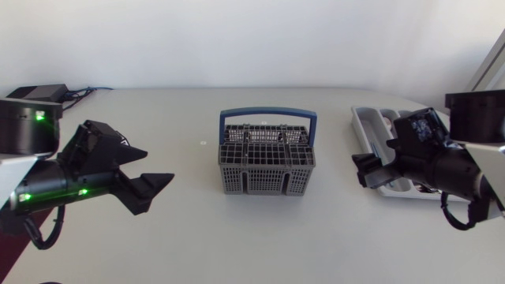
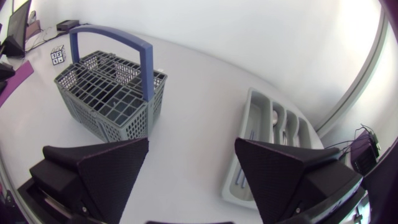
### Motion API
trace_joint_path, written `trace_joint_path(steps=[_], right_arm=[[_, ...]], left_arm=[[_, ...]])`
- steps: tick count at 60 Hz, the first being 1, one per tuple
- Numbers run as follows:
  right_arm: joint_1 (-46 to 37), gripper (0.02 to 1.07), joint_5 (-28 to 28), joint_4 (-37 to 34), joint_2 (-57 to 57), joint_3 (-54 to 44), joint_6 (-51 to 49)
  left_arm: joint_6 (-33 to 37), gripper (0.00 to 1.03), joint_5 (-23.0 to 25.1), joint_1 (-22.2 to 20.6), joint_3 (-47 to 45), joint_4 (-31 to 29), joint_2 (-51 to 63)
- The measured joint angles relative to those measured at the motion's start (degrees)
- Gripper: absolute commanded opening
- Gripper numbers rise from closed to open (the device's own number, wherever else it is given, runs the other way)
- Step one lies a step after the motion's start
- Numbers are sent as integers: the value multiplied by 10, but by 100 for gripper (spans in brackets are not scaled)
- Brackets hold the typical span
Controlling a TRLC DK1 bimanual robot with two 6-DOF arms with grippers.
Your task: Transfer all utensils from the basket to the drawer tray.
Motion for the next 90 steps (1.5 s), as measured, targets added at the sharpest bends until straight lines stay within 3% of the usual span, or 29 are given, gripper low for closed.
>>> trace_joint_path(steps=[24,40,90], right_arm=[[-75,102,5,1,-156,-81,-33],[-95,102,5,6,-238,-127,-37],[-118,102,-27,99,-492,-302,89]], left_arm=[[1,98,-38,72,-53,-42,-139],[17,98,-70,79,-118,-46,-222],[-151,98,-112,145,-321,137,-478]])
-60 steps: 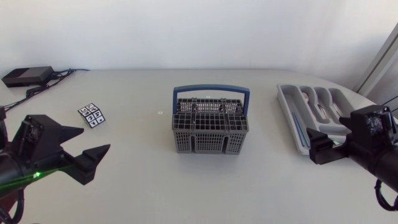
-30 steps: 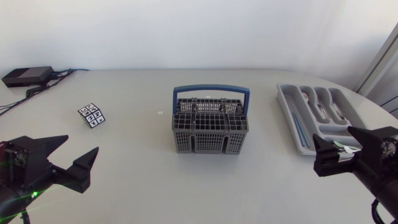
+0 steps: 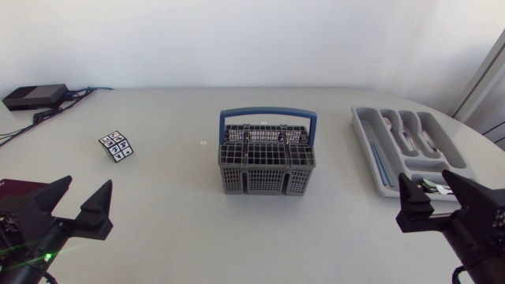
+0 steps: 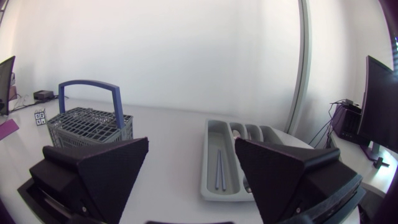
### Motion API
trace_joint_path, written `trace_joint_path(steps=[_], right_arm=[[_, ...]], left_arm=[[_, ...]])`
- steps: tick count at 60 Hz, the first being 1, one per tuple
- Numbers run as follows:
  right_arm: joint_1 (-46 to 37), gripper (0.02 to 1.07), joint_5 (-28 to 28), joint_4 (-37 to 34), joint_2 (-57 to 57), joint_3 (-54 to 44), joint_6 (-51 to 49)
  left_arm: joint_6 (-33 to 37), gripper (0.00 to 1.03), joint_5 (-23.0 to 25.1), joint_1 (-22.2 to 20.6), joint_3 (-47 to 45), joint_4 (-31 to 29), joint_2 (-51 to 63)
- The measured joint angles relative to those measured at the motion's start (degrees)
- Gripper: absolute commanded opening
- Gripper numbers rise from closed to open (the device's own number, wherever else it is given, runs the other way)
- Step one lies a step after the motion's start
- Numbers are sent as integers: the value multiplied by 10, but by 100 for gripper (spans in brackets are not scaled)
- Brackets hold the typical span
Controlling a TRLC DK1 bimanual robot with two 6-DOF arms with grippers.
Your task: Transfer all utensils from the basket to the drawer tray.
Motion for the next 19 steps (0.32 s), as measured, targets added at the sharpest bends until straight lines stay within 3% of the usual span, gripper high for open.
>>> trace_joint_path(steps=[19], right_arm=[[-4,102,-6,12,-38,-25,25]], left_arm=[[-25,98,-7,6,-8,23,-27]])
